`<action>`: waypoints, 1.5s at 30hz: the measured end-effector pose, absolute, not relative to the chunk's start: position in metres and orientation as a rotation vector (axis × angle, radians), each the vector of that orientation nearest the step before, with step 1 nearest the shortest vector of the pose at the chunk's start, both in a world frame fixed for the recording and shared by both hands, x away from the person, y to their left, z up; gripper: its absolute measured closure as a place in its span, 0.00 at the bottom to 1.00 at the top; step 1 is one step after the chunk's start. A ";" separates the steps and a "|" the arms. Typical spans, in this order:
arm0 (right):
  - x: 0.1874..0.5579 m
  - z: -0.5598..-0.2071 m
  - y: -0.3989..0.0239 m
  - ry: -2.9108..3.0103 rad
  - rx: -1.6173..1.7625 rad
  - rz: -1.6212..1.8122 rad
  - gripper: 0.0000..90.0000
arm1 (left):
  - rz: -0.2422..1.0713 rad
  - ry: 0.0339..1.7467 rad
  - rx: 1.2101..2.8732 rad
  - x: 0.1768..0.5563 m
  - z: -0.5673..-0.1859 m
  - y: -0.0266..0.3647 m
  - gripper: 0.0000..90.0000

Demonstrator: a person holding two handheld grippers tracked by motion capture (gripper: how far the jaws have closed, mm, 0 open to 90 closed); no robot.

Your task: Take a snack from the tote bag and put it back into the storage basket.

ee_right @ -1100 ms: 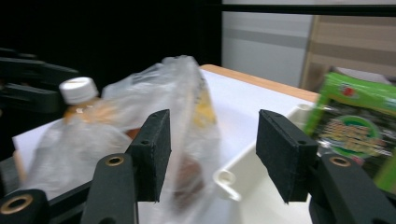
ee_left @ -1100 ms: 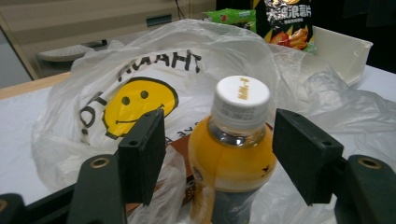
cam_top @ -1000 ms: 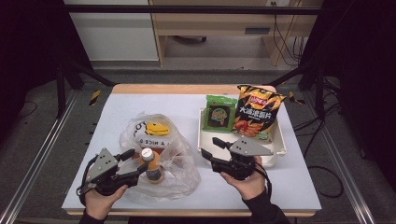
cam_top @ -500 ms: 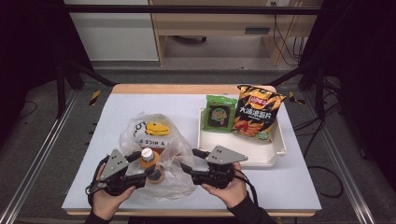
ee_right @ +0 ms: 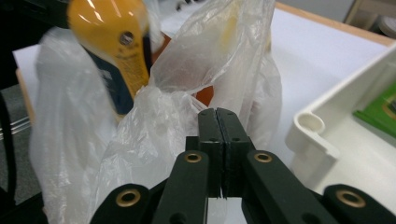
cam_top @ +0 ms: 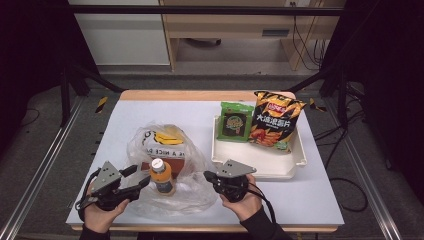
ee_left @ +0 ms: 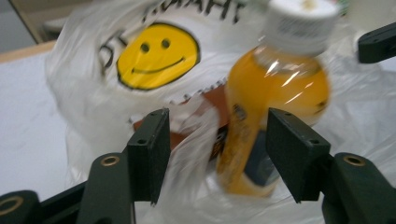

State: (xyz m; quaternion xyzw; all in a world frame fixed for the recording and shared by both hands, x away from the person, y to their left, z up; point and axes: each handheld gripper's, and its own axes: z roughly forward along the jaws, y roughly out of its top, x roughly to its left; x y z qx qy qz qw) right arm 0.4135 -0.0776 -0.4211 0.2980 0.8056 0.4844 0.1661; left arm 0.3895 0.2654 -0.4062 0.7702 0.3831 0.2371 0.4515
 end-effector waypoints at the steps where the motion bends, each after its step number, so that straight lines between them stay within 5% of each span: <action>1: 0.414 -0.422 -0.078 2.292 0.859 1.368 1.00 | 0.599 0.973 1.914 0.392 -0.409 0.266 0.46; 14: 0.427 -0.457 -0.078 2.340 0.964 1.219 1.00 | 0.636 1.181 2.054 0.420 -0.460 0.283 0.84; 20: 0.432 -0.467 -0.081 2.343 1.018 1.155 1.00 | 0.645 1.239 2.070 0.427 -0.470 0.288 0.91; 33: 0.443 -0.486 -0.086 2.352 1.086 1.090 0.94 | 0.618 1.247 2.069 0.428 -0.475 0.292 0.88; 45: 0.421 -0.458 -0.100 2.280 0.984 1.327 0.66 | 0.669 1.155 1.881 0.406 -0.444 0.297 0.57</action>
